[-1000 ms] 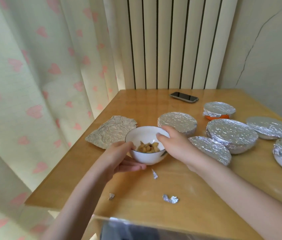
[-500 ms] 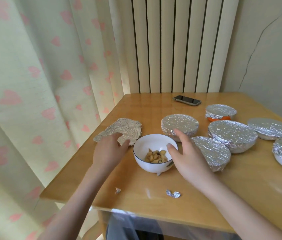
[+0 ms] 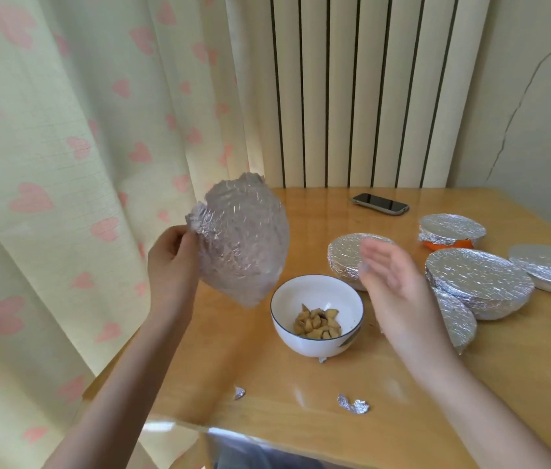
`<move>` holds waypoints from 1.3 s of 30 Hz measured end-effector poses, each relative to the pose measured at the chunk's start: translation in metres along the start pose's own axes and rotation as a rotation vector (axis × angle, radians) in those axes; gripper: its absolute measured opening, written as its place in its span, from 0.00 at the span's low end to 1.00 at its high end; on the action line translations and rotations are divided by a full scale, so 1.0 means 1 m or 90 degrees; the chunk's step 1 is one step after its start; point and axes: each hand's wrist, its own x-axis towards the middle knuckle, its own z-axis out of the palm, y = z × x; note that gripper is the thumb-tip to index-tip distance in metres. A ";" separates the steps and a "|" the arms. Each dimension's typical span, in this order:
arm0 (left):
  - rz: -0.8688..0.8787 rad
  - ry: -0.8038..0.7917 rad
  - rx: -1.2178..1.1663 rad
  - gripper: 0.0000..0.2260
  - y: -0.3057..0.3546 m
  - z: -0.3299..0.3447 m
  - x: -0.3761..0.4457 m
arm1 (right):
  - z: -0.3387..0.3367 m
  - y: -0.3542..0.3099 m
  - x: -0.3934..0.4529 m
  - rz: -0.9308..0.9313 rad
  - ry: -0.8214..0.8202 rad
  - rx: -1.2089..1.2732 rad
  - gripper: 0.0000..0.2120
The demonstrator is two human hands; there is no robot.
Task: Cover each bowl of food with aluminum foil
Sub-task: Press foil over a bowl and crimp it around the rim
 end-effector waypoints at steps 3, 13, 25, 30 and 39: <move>-0.147 -0.084 -0.182 0.11 0.022 0.000 -0.012 | 0.013 -0.010 0.018 0.128 -0.081 0.091 0.32; -0.185 -0.183 -0.069 0.17 0.016 0.001 -0.040 | 0.010 -0.008 0.036 0.252 0.121 0.210 0.06; -0.109 -0.346 0.191 0.10 -0.015 0.024 -0.067 | 0.005 0.021 0.025 0.217 -0.007 -0.078 0.23; -0.118 -0.306 0.208 0.20 -0.017 -0.018 -0.053 | 0.048 0.029 0.020 0.038 -0.065 -0.309 0.21; -0.373 -0.223 -0.012 0.08 -0.020 -0.046 -0.035 | 0.070 0.039 0.022 -0.015 -0.028 -0.398 0.14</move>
